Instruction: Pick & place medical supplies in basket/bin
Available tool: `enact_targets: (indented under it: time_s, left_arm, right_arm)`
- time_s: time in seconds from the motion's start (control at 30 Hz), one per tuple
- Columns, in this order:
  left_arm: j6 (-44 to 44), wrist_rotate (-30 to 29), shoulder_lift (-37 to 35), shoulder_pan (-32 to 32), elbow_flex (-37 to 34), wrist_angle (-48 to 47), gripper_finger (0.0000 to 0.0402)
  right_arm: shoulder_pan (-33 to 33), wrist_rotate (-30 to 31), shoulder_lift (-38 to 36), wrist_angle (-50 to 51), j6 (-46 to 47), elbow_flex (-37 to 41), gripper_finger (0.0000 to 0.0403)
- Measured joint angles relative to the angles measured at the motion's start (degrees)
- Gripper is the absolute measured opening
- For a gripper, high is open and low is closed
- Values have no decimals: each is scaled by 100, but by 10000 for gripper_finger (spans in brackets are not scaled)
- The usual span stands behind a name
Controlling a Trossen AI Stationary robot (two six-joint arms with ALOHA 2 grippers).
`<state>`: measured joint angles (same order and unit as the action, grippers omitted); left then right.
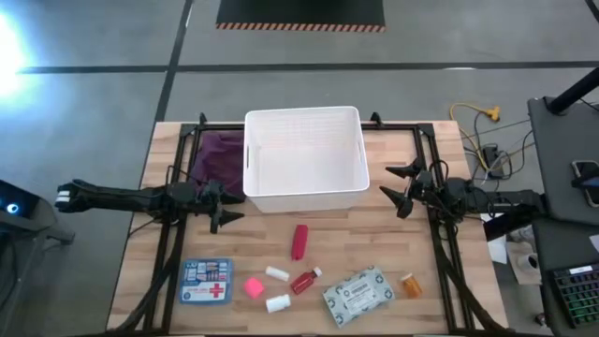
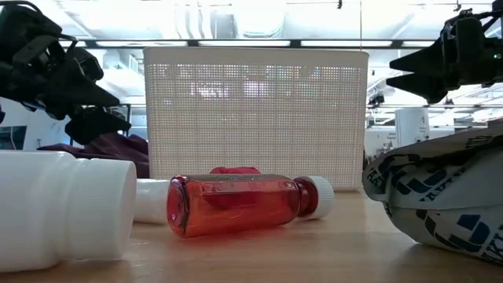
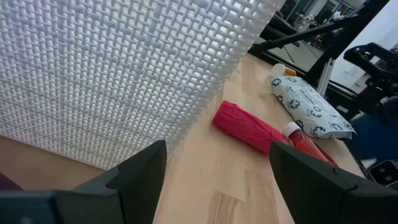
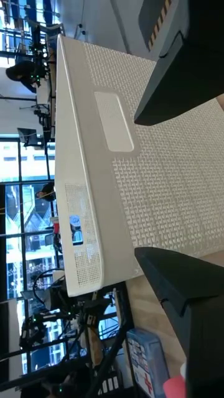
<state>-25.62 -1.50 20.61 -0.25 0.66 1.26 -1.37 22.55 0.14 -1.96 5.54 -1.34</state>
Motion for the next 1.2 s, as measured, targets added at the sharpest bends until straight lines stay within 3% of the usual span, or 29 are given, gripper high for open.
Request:
enact_targets:
  time_s: [0.7,0.8,1.0,1.2]
  left_arm:
    - [2,0,1,0,0,2,268]
    - [2,-2,1,0,1,2,268]
    - [0,0,1,0,-1,1,268]
    - [2,-1,1,1,1,0,268]
  right_arm:
    - [0,-2,0,-1,140,0,327]
    - [1,-3,0,-124,1394,0,327]
    - [1,-5,0,-258,5007,0,327]
    - [2,168,-2,-308,6125,0,327]
